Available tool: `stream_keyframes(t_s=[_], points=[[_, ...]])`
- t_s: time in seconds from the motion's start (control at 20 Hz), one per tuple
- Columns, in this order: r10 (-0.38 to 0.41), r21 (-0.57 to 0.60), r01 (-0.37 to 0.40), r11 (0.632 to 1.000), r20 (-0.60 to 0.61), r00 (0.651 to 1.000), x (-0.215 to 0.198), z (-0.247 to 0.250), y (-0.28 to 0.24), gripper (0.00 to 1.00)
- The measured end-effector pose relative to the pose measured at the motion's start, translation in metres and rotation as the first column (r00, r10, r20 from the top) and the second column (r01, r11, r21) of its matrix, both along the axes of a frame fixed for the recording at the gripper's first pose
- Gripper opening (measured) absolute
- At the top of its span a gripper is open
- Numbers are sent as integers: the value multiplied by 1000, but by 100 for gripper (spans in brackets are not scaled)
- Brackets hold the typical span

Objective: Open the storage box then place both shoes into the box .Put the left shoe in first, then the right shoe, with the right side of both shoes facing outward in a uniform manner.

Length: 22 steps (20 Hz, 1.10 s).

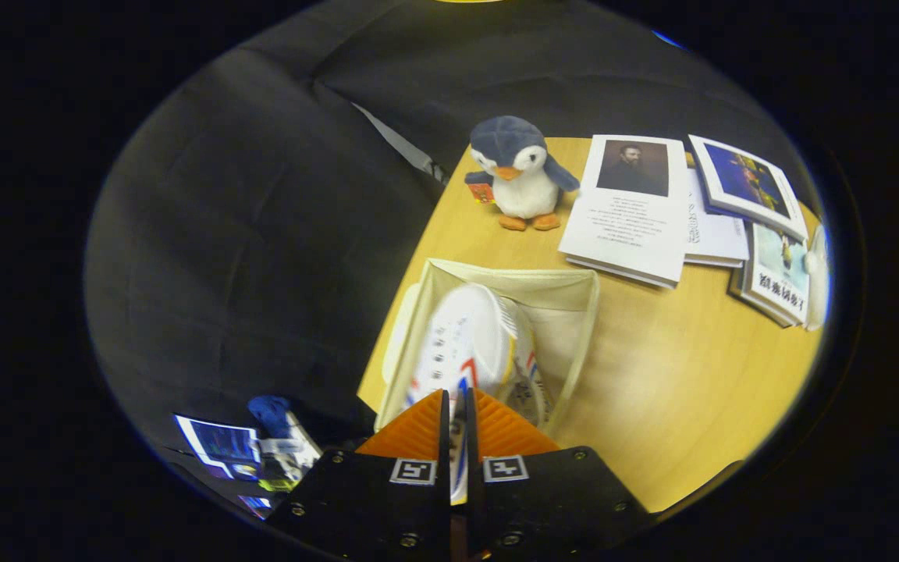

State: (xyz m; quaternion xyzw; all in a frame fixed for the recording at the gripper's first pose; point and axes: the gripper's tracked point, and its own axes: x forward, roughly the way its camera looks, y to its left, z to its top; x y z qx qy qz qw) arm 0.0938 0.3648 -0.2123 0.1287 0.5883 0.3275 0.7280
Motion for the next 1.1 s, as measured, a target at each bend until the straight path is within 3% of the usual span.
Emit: stream_keyframes(t_s=[0.05, 0.1, 0.2, 0.55, 0.6, 0.65, 0.7, 0.85, 0.9, 1.0, 1.1], points=[[-15, 45, 15, 999, 0, 1000, 3, 9, 7, 11], [-14, 45, 13, 999, 27, 1000, 7, 8, -1, 24], [1, 10, -2, 1000, 106, 994, 18, 11, -13, 40], [-41, 2, 42, 999, 270, 962, 23, 45, -48, 42], [-50, -5, 55, 998, 310, 950, 26, 52, -59, 60], [-61, -16, 71, 997, 350, 935, 29, 57, -70, 66], [-71, -26, 88, 996, 390, 918, 30, 65, -79, 78], [-109, -48, 157, 986, 523, 845, 39, 89, -112, 86], [-128, -52, 192, 980, 573, 809, 43, 98, -124, 97], [-170, -32, 255, 966, 663, 729, 44, 123, -150, 97], [-211, 9, 309, 951, 751, 626, 45, 156, -173, 97]])
